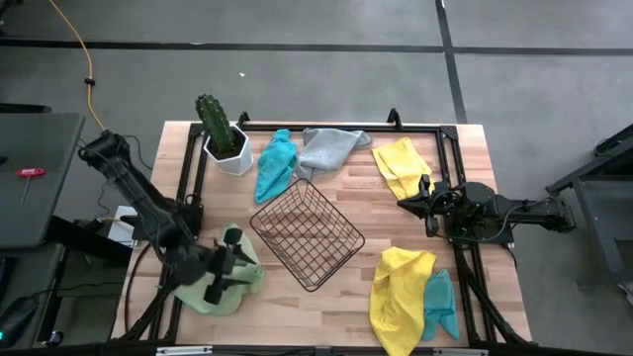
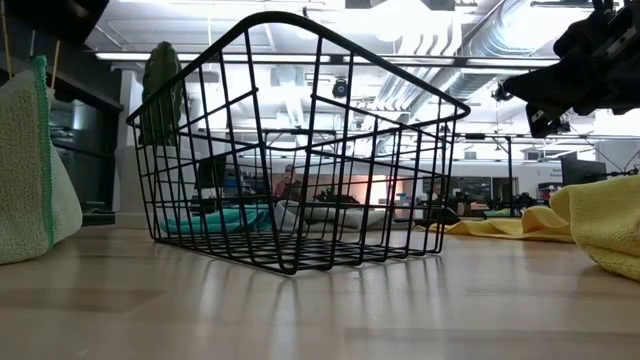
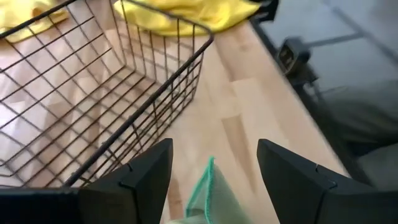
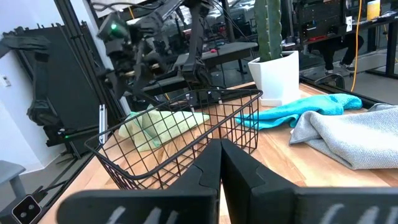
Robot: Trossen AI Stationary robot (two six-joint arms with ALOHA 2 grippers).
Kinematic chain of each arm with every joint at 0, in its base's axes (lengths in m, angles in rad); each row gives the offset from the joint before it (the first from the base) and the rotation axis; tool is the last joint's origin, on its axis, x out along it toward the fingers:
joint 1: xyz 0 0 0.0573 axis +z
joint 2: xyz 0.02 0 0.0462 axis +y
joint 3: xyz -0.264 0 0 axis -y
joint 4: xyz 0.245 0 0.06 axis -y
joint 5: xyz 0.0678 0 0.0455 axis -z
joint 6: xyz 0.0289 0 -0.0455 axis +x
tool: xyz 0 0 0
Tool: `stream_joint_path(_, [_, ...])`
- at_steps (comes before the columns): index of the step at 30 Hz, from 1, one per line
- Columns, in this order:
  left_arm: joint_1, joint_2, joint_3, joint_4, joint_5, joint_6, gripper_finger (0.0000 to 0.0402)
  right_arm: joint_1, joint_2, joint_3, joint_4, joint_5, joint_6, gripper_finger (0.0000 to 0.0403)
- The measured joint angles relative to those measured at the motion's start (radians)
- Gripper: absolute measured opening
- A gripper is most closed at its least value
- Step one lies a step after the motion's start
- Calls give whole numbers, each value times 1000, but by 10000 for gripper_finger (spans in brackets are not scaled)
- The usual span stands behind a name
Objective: Fold microfiber towels
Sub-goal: Fold the green microfiber towel
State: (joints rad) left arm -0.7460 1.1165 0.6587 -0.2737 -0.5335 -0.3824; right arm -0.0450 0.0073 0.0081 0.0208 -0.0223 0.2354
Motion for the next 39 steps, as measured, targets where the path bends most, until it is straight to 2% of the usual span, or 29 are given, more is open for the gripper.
stream_joint_path(7, [0, 118, 15, 0, 2, -61, 223, 0, 0, 0, 0, 0, 0, 0])
stream_joint_path(19, [50, 192, 15, 0, 50, -123, 216, 0, 0, 0, 0, 0, 0, 0])
stream_joint_path(23, [64, 195, 15, 0, 55, -119, 171, 0, 0, 0, 0, 0, 0, 0])
stream_joint_path(29, [61, 175, 15, 1, 79, -79, 26, 0, 0, 0, 0, 0, 0, 0])
stream_joint_path(30, [57, 168, 15, 1, 73, -75, 14, 0, 0, 0, 0, 0, 0, 0])
stream_joint_path(34, [47, 133, 16, 1, 12, -35, 8, 0, 0, 0, 0, 0, 0, 0])
stream_joint_path(39, [118, 158, 15, -19, 47, 8, 2, 0, 0, 0, 0, 0, 0, 0])
